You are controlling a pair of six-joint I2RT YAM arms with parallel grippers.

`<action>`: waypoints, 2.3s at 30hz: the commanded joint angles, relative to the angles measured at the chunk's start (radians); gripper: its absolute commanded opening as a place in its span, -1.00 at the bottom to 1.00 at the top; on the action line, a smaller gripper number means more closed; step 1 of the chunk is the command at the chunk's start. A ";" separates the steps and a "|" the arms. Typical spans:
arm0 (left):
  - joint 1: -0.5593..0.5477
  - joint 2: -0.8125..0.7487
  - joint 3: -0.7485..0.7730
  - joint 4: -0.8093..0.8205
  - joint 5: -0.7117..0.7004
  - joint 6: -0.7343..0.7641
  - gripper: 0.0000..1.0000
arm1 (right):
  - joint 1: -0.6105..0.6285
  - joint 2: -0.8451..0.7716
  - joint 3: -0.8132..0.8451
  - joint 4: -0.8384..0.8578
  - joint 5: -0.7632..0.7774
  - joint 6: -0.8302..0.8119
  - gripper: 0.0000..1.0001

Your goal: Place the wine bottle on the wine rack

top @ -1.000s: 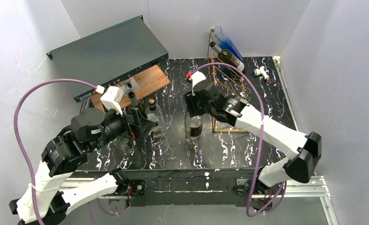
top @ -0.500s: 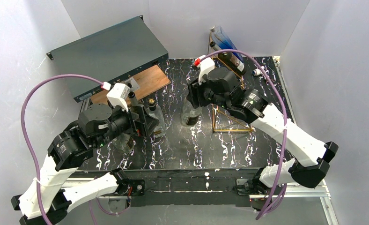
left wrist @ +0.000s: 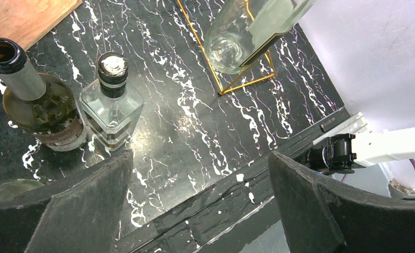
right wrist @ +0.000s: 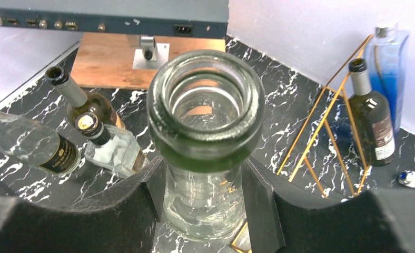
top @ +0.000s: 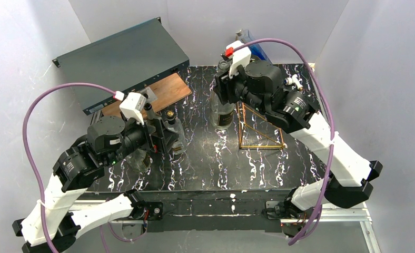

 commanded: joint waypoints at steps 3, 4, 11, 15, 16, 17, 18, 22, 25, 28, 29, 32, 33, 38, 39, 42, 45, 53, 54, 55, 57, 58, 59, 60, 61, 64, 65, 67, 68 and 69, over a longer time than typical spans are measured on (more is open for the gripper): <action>0.006 -0.008 0.033 -0.005 -0.025 0.022 0.99 | 0.000 -0.083 0.121 0.285 0.108 -0.092 -0.97; 0.006 -0.009 0.033 -0.005 -0.026 0.022 0.99 | 0.000 -0.089 0.120 0.295 0.124 -0.101 -0.97; 0.006 -0.016 0.027 -0.005 -0.023 0.014 0.99 | 0.000 -0.077 0.150 0.305 0.170 -0.120 -0.97; 0.006 -0.016 0.025 -0.005 -0.020 0.010 0.99 | 0.001 -0.032 0.150 0.292 0.091 -0.066 -0.97; 0.006 -0.016 0.026 -0.005 -0.020 0.009 0.99 | 0.001 -0.025 0.138 0.300 0.083 -0.055 -0.97; 0.006 -0.018 0.025 -0.005 -0.019 0.007 0.99 | 0.001 -0.022 0.127 0.314 0.075 -0.053 -0.97; 0.006 -0.022 0.024 -0.005 -0.019 0.007 0.99 | 0.001 -0.017 0.112 0.327 0.069 -0.032 -0.97; 0.006 -0.039 0.014 -0.007 -0.028 -0.001 0.99 | 0.000 0.005 0.074 0.393 0.084 -0.013 -0.97; 0.006 -0.045 0.012 -0.009 -0.028 -0.003 0.99 | 0.000 0.056 0.113 0.407 0.120 -0.019 -0.97; 0.005 -0.050 0.014 -0.016 -0.027 -0.006 0.99 | 0.000 0.107 0.152 0.430 0.154 -0.041 -0.97; 0.006 -0.054 0.013 -0.019 -0.029 -0.008 0.99 | -0.001 0.124 0.165 0.437 0.155 -0.043 -0.97; 0.005 -0.072 0.006 -0.026 -0.040 -0.013 0.99 | -0.001 0.167 0.201 0.460 0.170 -0.089 -0.97; 0.005 -0.076 0.004 -0.027 -0.044 -0.013 0.99 | -0.001 0.184 0.217 0.465 0.175 -0.099 -0.97; 0.006 -0.081 0.003 -0.038 -0.050 -0.012 0.99 | -0.004 0.276 0.294 0.510 0.198 -0.146 -0.97; 0.006 -0.083 0.003 -0.042 -0.053 -0.011 0.99 | -0.016 0.322 0.352 0.530 0.218 -0.180 -0.97; 0.006 -0.093 -0.002 -0.052 -0.060 -0.013 0.99 | -0.070 0.394 0.451 0.551 0.226 -0.214 -0.97; 0.006 -0.096 -0.004 -0.059 -0.066 -0.016 0.99 | -0.131 0.426 0.515 0.605 0.230 -0.238 -0.97; 0.006 -0.081 -0.002 -0.059 -0.056 -0.016 0.99 | -0.217 0.445 0.560 0.633 0.227 -0.245 -0.97; 0.005 -0.079 -0.001 -0.059 -0.055 -0.016 0.99 | -0.227 0.445 0.560 0.638 0.234 -0.245 -0.97; 0.005 -0.077 -0.001 -0.059 -0.053 -0.016 0.99 | -0.235 0.446 0.560 0.644 0.242 -0.248 -0.97; 0.006 -0.072 0.000 -0.059 -0.049 -0.016 0.99 | -0.251 0.445 0.558 0.652 0.260 -0.263 -0.97; 0.006 -0.071 0.000 -0.058 -0.046 -0.016 0.99 | -0.262 0.445 0.558 0.652 0.264 -0.265 -0.97; 0.006 -0.070 0.000 -0.058 -0.045 -0.016 0.99 | -0.279 0.444 0.557 0.652 0.269 -0.265 -0.97; 0.006 -0.070 0.000 -0.058 -0.043 -0.016 0.99 | -0.288 0.442 0.558 0.674 0.270 -0.265 -0.97; 0.006 -0.070 0.001 -0.059 -0.043 -0.016 0.99 | -0.308 0.440 0.559 0.681 0.275 -0.265 -0.97; 0.006 -0.070 -0.001 -0.059 -0.043 -0.016 0.99 | -0.347 0.426 0.554 0.685 0.287 -0.262 -0.97; 0.006 -0.070 -0.001 -0.058 -0.043 -0.016 0.99 | -0.358 0.419 0.548 0.688 0.289 -0.264 -0.97; 0.006 -0.066 0.000 -0.058 -0.042 -0.015 0.99 | -0.381 0.405 0.537 0.693 0.293 -0.264 -0.97; 0.006 -0.064 0.001 -0.059 -0.040 -0.015 0.99 | -0.393 0.398 0.533 0.693 0.294 -0.264 -0.97; 0.005 -0.060 0.002 -0.058 -0.038 -0.015 0.99 | -0.405 0.393 0.528 0.690 0.294 -0.263 -0.97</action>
